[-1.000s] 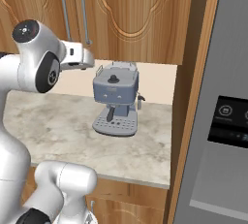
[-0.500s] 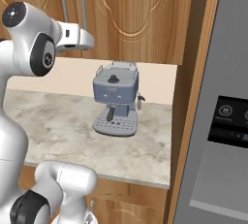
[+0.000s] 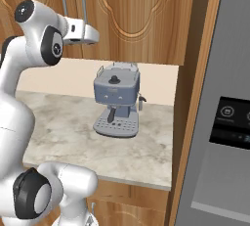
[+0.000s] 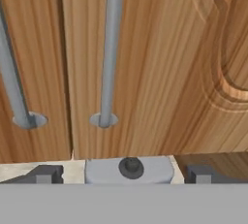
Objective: Move the bowls from the cabinet to the plates on the dining table.
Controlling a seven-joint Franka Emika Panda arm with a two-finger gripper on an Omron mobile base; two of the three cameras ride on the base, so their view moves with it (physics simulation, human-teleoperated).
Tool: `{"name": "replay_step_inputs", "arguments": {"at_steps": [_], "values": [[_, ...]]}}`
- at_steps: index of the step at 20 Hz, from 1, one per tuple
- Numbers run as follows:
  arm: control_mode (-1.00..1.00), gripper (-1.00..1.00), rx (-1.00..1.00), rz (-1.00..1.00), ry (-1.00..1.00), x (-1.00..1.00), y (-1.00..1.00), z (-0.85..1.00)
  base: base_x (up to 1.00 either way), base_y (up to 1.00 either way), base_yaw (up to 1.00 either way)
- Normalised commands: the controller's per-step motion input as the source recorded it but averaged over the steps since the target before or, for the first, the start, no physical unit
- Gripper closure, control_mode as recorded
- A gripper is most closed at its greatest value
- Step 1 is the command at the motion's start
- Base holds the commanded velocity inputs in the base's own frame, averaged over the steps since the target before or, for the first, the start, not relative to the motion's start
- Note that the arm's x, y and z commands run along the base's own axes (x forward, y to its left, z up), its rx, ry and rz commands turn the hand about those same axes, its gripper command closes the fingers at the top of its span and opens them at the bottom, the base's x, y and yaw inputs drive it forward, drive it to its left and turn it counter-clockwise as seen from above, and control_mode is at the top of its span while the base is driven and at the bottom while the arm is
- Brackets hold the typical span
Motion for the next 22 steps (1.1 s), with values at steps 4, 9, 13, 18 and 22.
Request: {"name": "replay_step_inputs", "arguments": {"at_steps": [4,9,13,18,22], "values": [[-1.0,-1.0,0.02,0.0,-0.02,0.6,-0.07,-0.02,0.0,0.0,0.0],[-1.0,-1.0,0.01,0.0,-0.02,0.65,-0.14,-0.08,0.0,0.0,0.0],[-1.0,-1.0,0.0,0.02,-0.01,0.69,-0.15,-0.18,0.0,0.0,0.0],[-1.0,1.0,0.0,0.01,0.0,0.64,-0.1,-0.19,0.0,0.0,0.0],[-1.0,1.0,0.0,0.0,0.0,0.23,-0.26,-0.17,0.0,0.0,0.0]]}}
